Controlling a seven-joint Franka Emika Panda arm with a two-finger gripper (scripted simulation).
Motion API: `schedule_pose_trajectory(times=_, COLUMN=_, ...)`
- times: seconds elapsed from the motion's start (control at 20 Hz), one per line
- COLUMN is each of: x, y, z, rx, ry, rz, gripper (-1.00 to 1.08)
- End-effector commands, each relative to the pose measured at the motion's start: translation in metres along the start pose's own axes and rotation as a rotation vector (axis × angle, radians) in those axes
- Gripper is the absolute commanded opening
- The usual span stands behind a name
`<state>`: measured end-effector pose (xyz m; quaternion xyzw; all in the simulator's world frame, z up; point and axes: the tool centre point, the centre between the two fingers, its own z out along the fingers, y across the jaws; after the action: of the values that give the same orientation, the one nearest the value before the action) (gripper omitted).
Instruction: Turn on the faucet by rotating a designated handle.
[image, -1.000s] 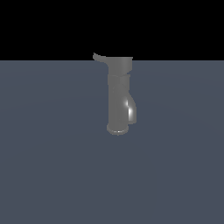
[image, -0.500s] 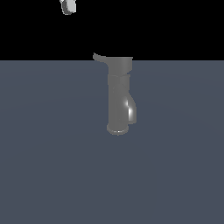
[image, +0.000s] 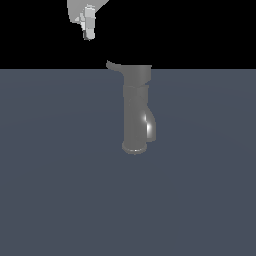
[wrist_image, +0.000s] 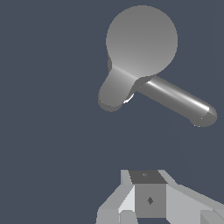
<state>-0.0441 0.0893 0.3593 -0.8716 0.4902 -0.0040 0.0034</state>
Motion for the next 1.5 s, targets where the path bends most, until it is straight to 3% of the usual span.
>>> schedule_pose_trajectory(times=0.0, x=0.009, y=-0.01, z=0.008, rx=-0.001, ry=0.0, rz=0.059, gripper=-1.0)
schedule_pose_trajectory(times=0.8, x=0.072, y=-0.058, z=0.053, rx=-0.009, ry=0.0, rz=0.402, gripper=-1.0)
schedule_pose_trajectory(times=1.45, x=0.092, y=-0.066, z=0.064, rx=-0.011, ry=-0.001, rz=0.49, gripper=-1.0)
